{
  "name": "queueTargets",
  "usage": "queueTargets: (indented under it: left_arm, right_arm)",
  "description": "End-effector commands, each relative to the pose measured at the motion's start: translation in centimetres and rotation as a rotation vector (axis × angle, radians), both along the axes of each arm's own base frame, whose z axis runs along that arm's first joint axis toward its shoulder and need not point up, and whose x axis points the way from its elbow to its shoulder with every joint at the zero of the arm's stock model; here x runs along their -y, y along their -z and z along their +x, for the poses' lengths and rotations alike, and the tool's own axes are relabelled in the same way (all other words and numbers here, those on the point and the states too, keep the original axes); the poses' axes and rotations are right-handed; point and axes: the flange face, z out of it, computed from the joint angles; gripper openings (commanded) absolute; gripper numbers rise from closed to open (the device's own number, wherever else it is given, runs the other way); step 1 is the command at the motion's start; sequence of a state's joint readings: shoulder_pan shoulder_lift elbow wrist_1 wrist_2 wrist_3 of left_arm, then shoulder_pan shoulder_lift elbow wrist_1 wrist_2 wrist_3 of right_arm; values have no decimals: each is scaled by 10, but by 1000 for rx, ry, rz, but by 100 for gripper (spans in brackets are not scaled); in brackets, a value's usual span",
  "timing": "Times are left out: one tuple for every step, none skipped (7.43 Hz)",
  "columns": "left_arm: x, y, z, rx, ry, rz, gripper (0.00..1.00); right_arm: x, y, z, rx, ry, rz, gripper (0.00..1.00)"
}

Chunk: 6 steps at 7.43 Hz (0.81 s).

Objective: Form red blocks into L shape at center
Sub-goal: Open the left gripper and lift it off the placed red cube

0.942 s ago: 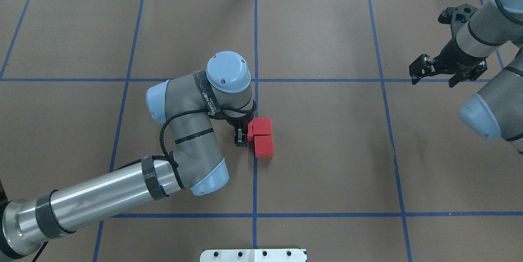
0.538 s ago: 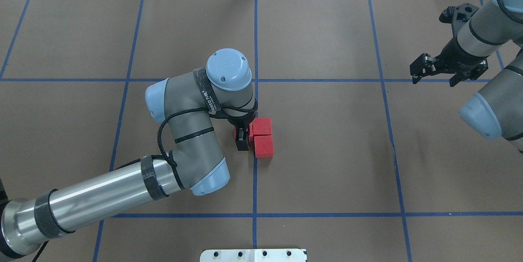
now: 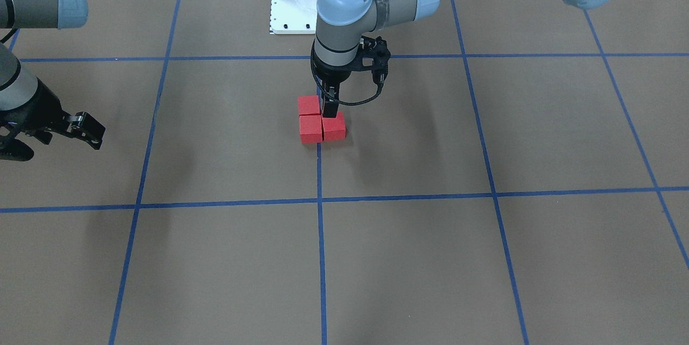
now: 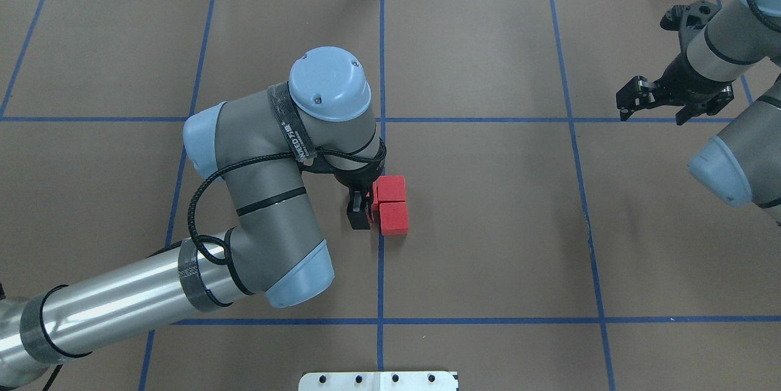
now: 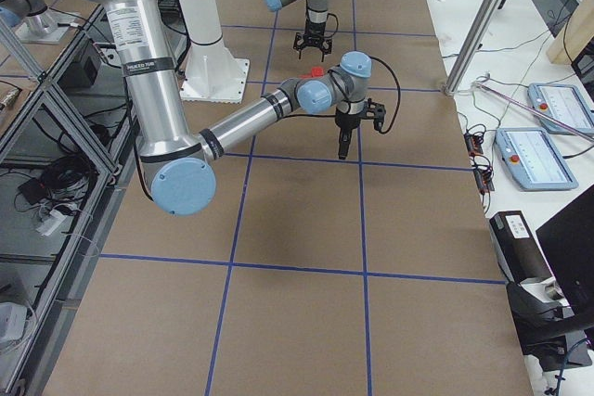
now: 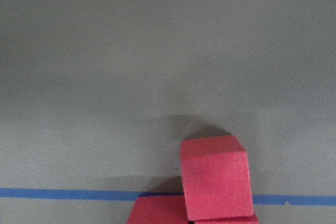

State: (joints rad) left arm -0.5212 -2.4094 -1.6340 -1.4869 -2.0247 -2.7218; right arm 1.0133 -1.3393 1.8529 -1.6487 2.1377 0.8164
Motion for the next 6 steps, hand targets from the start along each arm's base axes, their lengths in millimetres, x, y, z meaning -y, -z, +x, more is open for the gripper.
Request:
queueTargets:
  left_arm:
    - [-20,16,-45,-61,-127,209,100]
    - [-20,14,-84,-55,-201,348,100]
    - [-26,3,-117,-38,-305,500,100]
    - [-26,-18,-151,-22,-407,671,100]
    - [-14,-27,-171,-1,-494,820,100]
    - [6,-44,-195,38,-579,944,100]
  right_arm:
    - [5,-2,13,-4,-21,2,100]
    - [11,1,34,16,-51,-7,100]
    - [12,-5,57,60,-54,-32,100]
    - [12,-23,91,72,-44,-22,100]
    - [7,-45,119,62,-32,-15,100]
    - [-1,-68,144,49,-19,-7,100]
